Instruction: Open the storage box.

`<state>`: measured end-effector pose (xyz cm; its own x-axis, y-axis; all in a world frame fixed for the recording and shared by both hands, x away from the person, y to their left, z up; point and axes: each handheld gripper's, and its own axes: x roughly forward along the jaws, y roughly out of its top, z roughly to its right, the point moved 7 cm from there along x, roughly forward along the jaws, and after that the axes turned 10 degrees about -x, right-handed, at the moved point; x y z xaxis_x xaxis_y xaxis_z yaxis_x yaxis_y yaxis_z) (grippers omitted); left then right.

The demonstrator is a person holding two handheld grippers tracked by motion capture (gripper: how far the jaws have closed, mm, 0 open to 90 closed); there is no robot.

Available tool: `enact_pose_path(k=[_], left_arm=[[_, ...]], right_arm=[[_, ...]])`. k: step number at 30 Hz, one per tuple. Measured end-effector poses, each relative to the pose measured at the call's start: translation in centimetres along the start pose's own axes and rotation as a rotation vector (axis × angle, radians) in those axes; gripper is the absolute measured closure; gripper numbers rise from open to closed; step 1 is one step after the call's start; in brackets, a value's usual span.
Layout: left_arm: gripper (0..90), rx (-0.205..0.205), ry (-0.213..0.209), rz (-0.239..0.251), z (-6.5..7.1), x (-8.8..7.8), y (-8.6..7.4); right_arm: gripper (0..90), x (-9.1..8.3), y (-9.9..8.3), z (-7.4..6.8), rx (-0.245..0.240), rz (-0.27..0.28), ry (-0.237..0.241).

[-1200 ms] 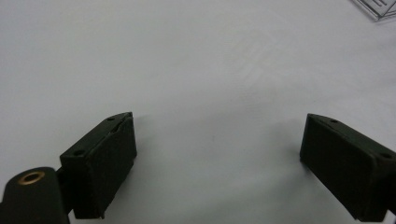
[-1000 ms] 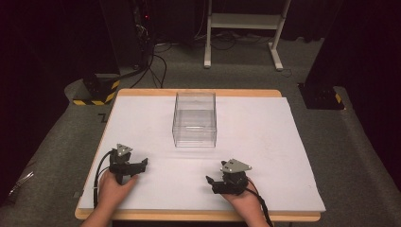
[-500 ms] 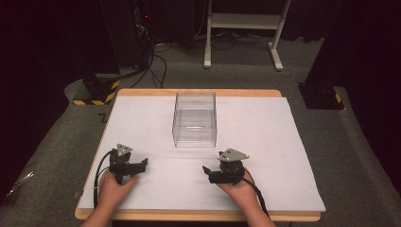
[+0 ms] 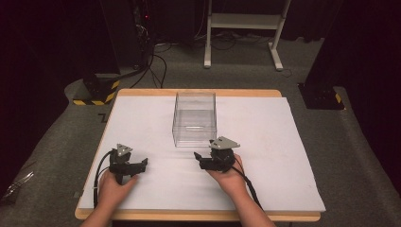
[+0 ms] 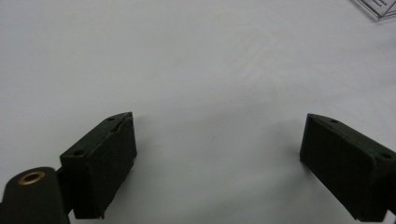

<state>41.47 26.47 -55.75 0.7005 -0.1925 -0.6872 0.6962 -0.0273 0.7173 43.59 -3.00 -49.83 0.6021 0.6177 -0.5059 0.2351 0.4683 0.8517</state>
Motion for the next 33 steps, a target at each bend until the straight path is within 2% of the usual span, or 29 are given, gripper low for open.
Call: enact_pose_path(k=[3, 6, 9, 14, 19, 24, 30, 33], left_arm=[[11.0, -0.002, 0.000, 0.002, 0.0, 0.0, 0.0], [11.0, -0.002, 0.000, 0.002, 0.0, 0.0, 0.0], [11.0, -0.002, 0.000, 0.002, 0.0, 0.0, 0.0], [11.0, 0.000, 0.000, 0.000, 0.0, 0.0, 0.0], [11.0, 0.000, 0.000, 0.000, 0.0, 0.0, 0.0], [11.0, 0.000, 0.000, 0.000, 0.0, 0.0, 0.0], [11.0, -0.002, 0.000, 0.001, 0.0, 0.0, 0.0], [11.0, 0.000, 0.000, 0.000, 0.0, 0.0, 0.0]], right_arm=[[24.2, 0.4, 0.5, 0.2, -0.001, 0.007, -0.001], [27.1, 0.9, 1.0, 0.4, 0.020, 0.030, -0.001], [28.2, 1.4, 1.2, 0.9, 0.041, 0.030, -0.009], [30.7, 1.9, 1.5, 1.4, 0.046, 0.037, -0.016], [40.5, 2.2, 1.9, 1.8, 0.051, 0.062, -0.021], [43.9, 2.5, 1.9, 1.9, 0.062, 0.057, -0.015], [49.1, 2.8, 2.2, 2.1, 0.049, 0.052, -0.018], [51.5, 3.1, 2.2, 2.3, 0.058, 0.050, -0.005]])
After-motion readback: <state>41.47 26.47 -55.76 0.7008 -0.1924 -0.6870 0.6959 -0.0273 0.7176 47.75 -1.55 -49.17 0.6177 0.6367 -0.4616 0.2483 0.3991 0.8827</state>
